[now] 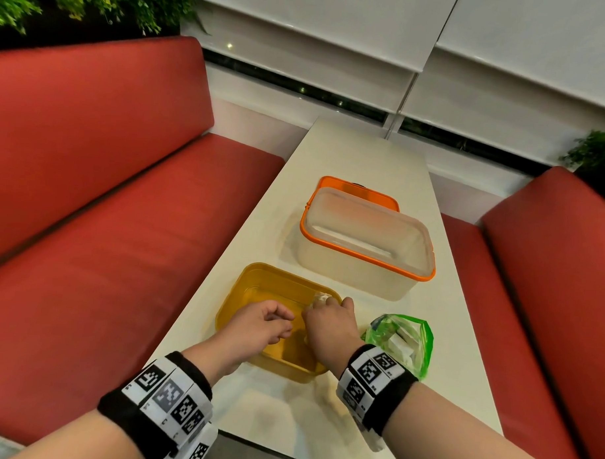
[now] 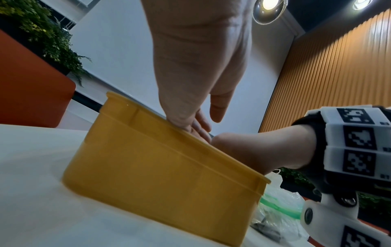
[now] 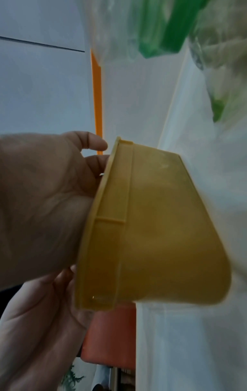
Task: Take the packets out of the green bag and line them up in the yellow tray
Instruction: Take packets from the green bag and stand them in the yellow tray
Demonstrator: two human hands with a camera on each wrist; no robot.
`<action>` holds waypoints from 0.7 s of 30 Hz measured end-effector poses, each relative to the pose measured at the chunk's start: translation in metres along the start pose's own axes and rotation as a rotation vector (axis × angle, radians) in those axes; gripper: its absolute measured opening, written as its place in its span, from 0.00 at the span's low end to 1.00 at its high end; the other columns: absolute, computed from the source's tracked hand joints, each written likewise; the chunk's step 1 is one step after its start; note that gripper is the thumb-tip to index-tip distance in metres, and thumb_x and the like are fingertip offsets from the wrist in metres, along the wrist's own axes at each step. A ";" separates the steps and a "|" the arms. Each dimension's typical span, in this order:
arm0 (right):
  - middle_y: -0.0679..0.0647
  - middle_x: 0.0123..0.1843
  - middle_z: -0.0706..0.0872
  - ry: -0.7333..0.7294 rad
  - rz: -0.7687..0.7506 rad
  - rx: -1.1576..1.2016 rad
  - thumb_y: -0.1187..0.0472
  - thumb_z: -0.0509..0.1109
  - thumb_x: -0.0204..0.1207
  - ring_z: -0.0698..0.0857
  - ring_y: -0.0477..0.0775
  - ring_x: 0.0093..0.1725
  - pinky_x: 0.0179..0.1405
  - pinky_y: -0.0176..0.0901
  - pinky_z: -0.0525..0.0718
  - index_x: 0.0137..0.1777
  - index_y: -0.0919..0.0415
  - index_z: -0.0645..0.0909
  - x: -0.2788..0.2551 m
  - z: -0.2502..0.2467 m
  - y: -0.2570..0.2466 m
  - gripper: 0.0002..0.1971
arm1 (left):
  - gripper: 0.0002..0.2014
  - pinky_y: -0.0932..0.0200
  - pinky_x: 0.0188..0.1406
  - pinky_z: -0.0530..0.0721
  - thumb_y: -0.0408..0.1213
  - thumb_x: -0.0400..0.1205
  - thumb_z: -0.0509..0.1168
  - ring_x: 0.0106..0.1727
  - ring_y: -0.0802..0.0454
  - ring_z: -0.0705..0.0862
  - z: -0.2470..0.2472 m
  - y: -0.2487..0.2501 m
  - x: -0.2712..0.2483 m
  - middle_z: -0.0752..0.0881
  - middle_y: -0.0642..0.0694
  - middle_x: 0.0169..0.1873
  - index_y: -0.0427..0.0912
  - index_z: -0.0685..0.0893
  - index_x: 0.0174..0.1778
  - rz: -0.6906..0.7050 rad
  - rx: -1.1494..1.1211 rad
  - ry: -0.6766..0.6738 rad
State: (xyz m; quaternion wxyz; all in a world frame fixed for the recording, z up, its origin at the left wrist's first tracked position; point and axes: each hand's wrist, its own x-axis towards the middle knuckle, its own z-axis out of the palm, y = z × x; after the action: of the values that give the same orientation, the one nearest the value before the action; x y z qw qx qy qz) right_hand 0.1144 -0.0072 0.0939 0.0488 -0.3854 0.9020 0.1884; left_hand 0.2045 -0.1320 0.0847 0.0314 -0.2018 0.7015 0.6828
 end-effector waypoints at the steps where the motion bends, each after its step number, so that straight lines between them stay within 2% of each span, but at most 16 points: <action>1: 0.57 0.60 0.80 0.018 0.002 0.031 0.61 0.63 0.76 0.75 0.62 0.62 0.62 0.61 0.67 0.60 0.54 0.77 -0.001 -0.001 0.001 0.13 | 0.05 0.58 0.48 0.82 0.29 0.81 0.65 0.46 0.53 0.86 0.000 0.001 0.000 0.88 0.42 0.44 0.44 0.83 0.45 0.002 -0.006 0.001; 5: 0.52 0.58 0.80 0.084 0.063 0.236 0.50 0.66 0.75 0.75 0.59 0.61 0.60 0.58 0.69 0.60 0.51 0.76 -0.010 -0.020 0.018 0.15 | 0.06 0.58 0.48 0.83 0.29 0.81 0.65 0.47 0.52 0.87 -0.003 0.007 0.000 0.88 0.41 0.45 0.44 0.84 0.44 0.027 -0.019 0.019; 8: 0.48 0.54 0.81 0.216 0.149 0.435 0.46 0.62 0.79 0.78 0.55 0.57 0.57 0.53 0.72 0.56 0.50 0.78 -0.031 -0.030 0.041 0.12 | 0.06 0.54 0.53 0.84 0.30 0.81 0.65 0.51 0.48 0.88 -0.005 0.011 -0.001 0.89 0.40 0.47 0.45 0.84 0.45 0.060 -0.003 0.035; 10: 0.46 0.48 0.82 0.274 0.197 0.554 0.47 0.63 0.79 0.79 0.52 0.52 0.54 0.51 0.75 0.49 0.48 0.79 -0.049 -0.027 0.061 0.08 | 0.05 0.51 0.54 0.84 0.31 0.80 0.66 0.52 0.46 0.88 -0.004 0.012 -0.001 0.89 0.41 0.47 0.46 0.85 0.46 0.080 0.026 0.043; 13: 0.46 0.41 0.83 0.331 0.327 0.690 0.55 0.67 0.76 0.81 0.53 0.45 0.47 0.50 0.79 0.41 0.50 0.80 -0.076 -0.009 0.097 0.03 | 0.05 0.48 0.56 0.83 0.33 0.79 0.68 0.52 0.46 0.88 0.004 0.013 -0.002 0.89 0.44 0.44 0.48 0.86 0.45 0.093 0.073 0.040; 17: 0.50 0.40 0.85 0.337 0.519 0.745 0.61 0.68 0.74 0.80 0.52 0.39 0.38 0.44 0.73 0.41 0.56 0.82 -0.110 0.023 0.137 0.02 | 0.05 0.50 0.55 0.84 0.35 0.78 0.70 0.50 0.51 0.88 0.024 0.018 -0.002 0.89 0.48 0.43 0.51 0.86 0.44 0.117 0.148 -0.013; 21: 0.46 0.40 0.81 0.304 0.555 0.778 0.58 0.72 0.72 0.78 0.50 0.41 0.38 0.40 0.69 0.43 0.51 0.79 -0.125 0.051 0.146 0.04 | 0.06 0.52 0.53 0.86 0.33 0.78 0.69 0.49 0.51 0.88 0.053 0.025 -0.001 0.89 0.48 0.43 0.51 0.86 0.45 0.130 0.195 -0.073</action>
State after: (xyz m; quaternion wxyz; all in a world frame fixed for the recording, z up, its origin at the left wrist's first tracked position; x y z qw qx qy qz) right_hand 0.0948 0.1883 0.1202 0.0050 -0.1070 0.9708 -0.2146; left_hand 0.1850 -0.0809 0.1049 0.0320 -0.1270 0.7746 0.6187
